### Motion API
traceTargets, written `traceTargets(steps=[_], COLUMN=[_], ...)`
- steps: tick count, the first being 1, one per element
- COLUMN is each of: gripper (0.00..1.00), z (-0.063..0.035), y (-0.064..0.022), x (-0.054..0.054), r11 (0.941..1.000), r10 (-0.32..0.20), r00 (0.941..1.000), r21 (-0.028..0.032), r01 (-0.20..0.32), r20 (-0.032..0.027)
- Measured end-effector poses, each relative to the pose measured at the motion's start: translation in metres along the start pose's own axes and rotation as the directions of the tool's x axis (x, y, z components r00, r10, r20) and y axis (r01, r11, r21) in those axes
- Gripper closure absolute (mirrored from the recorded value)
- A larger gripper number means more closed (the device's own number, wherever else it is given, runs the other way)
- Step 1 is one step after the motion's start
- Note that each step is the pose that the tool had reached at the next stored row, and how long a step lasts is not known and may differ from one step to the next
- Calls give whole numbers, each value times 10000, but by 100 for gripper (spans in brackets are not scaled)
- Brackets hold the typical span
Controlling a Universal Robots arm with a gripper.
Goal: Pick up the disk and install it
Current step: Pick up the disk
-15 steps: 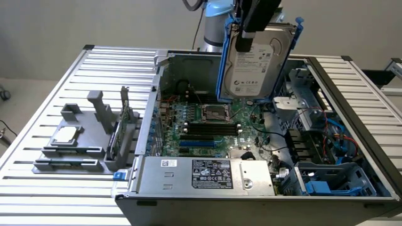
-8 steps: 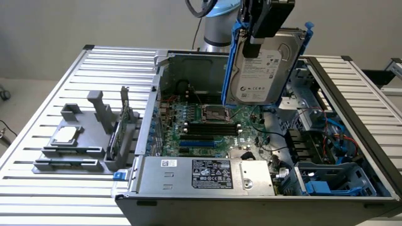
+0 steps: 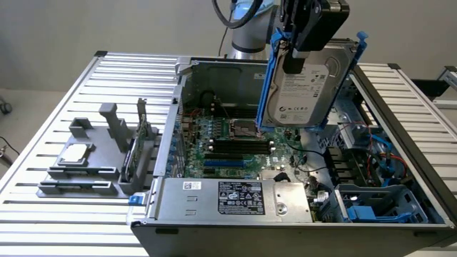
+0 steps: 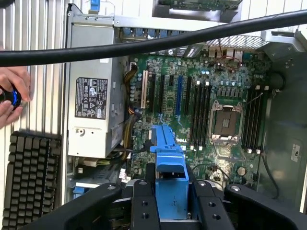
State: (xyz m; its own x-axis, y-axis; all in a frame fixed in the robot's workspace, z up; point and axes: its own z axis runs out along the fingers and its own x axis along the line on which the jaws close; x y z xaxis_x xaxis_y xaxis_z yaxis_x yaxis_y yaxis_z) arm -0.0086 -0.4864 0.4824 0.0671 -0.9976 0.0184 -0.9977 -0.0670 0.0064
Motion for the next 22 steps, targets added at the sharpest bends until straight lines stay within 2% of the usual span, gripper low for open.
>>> traceTargets(steps=[6,16,22], gripper=[68,68,68], z=[2,7,9], y=[-101,-329,-420], x=[147,385,540], r11=[10000,10000,10000], r10=[0,0,0], r00=[10000,10000,10000], r21=[0,0,0], r01=[0,0,0], r20=[0,0,1])
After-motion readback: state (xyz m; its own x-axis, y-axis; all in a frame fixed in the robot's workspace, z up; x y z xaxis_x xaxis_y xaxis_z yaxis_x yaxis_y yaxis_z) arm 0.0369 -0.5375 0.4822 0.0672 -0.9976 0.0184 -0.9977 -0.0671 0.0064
